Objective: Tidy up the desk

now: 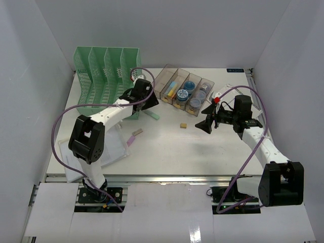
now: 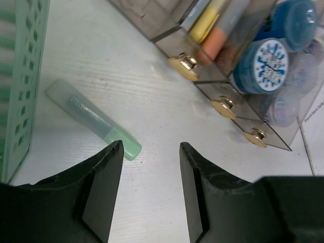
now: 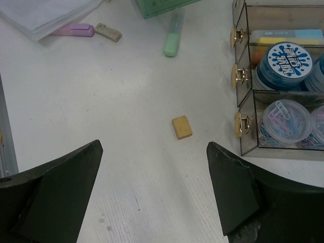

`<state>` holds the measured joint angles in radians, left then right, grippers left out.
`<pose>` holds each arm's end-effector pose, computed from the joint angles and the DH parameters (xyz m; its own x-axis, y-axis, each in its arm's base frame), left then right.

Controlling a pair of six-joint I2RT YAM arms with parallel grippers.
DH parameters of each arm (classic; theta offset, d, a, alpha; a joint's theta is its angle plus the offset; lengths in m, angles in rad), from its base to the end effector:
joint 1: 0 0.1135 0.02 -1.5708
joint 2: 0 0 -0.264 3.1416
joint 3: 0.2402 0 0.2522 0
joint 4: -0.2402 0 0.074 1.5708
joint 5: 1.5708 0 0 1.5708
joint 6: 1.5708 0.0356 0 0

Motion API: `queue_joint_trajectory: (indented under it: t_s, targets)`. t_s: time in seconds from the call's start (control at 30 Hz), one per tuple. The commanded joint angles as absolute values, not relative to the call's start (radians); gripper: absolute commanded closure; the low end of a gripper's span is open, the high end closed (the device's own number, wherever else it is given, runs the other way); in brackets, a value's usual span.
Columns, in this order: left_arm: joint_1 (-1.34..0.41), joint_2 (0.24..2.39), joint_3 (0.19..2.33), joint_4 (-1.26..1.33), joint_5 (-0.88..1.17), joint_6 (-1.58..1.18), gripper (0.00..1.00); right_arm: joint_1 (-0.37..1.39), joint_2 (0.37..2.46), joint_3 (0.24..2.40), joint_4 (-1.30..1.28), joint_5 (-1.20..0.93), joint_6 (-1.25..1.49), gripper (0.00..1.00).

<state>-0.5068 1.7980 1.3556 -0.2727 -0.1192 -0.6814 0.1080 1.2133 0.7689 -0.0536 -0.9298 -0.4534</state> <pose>0.3597 -0.1949 0.2484 -0.6994 -0.3270 -0.6355 -0.0477 0.9086 -0.4150 0.2537 0.0562 0.2642 -0.0920 -0.2734 -0.9575 -0.8953 0.4437 -0.0406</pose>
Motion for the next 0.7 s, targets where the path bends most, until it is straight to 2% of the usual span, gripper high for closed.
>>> queue_joint_trajectory:
  t_s: [0.0,0.67]
  targets:
    - [-0.511,1.828,1.412,-0.389,-0.186,-0.851,0.41,0.096,1.217,0.761,-0.041,-0.929,-0.461,0.10]
    - [-0.524,2.151,1.708,-0.652,-0.247,-0.883,0.39,0.091,1.215,0.764,-0.040,-0.921,-0.460,0.10]
